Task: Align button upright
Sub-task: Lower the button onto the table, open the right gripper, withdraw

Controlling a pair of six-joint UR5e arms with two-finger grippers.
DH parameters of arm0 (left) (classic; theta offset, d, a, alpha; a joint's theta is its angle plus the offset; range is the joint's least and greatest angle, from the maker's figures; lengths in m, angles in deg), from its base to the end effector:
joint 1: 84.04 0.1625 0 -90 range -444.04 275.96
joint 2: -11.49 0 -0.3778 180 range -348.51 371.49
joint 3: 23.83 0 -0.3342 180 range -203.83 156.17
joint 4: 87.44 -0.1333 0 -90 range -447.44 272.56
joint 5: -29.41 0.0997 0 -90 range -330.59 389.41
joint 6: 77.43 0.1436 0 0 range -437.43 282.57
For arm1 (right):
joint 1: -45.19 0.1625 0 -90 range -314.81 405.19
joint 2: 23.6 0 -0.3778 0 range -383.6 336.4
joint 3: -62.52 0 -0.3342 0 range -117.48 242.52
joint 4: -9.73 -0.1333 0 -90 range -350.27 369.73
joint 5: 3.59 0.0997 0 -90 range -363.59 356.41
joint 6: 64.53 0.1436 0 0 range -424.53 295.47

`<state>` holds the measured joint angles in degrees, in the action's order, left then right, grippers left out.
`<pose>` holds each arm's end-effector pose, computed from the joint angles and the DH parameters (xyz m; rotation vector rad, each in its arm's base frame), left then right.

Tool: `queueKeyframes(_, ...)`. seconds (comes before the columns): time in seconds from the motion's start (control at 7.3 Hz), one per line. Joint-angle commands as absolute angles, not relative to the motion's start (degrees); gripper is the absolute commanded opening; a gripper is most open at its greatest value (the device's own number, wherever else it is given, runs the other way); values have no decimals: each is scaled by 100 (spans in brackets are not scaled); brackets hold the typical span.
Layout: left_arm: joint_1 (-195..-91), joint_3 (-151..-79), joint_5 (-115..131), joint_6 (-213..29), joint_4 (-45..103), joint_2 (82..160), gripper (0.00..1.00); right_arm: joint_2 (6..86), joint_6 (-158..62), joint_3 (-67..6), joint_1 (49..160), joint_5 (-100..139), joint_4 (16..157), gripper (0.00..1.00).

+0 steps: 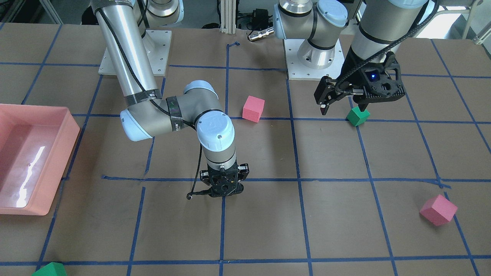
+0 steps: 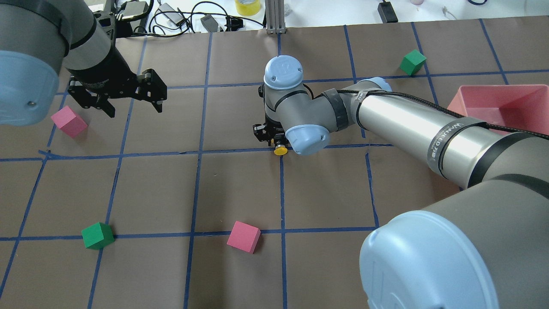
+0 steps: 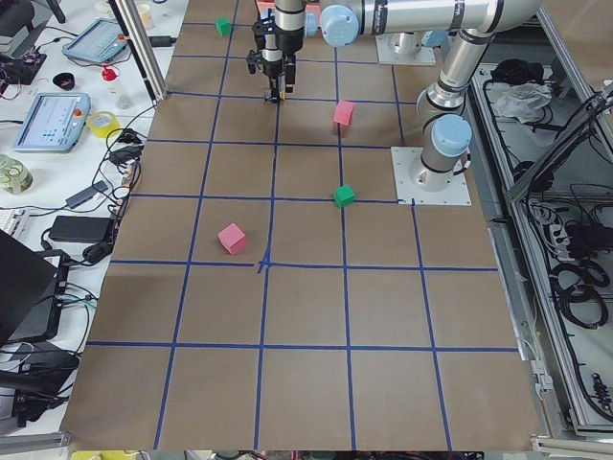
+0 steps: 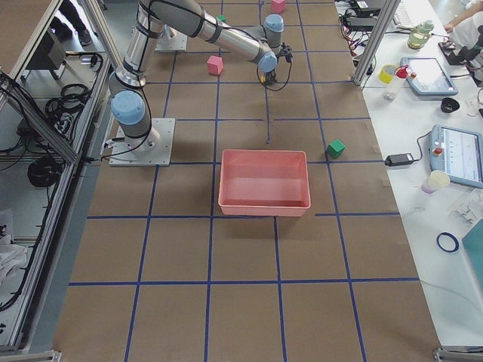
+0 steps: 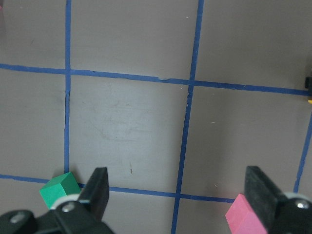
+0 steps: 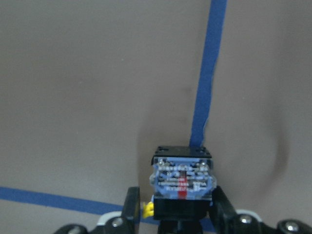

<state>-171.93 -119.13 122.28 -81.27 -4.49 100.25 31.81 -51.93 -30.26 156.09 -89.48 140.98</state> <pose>-0.1101 -0.4366 0.3785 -0.1625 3.0870 -0.0818 0.3443 -0.4992 0.1345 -0.2246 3.0444 -0.0674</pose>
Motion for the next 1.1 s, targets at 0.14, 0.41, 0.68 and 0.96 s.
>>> queueKeyframes(0.14, -17193, -11911, 12223, -8130, -438, 10052, 100, 3676, -6468, -2986, 15507, -8866, 14008, 100)
queueKeyframes(0.41, -17193, -11902, 12240, -8130, -360, 10035, 100, 4299, -6689, -2916, 15139, -9355, 13615, 100)
queueKeyframes(0.68, -17158, -11911, 12232, -8121, -324, 10043, 100, 5194, -7076, -2906, 14044, -9307, 12089, 100)
queueKeyframes(0.96, -17131, -12015, 12127, -7910, -411, 10218, 100, 6326, -7148, -2898, 13678, -9350, 10941, 100)
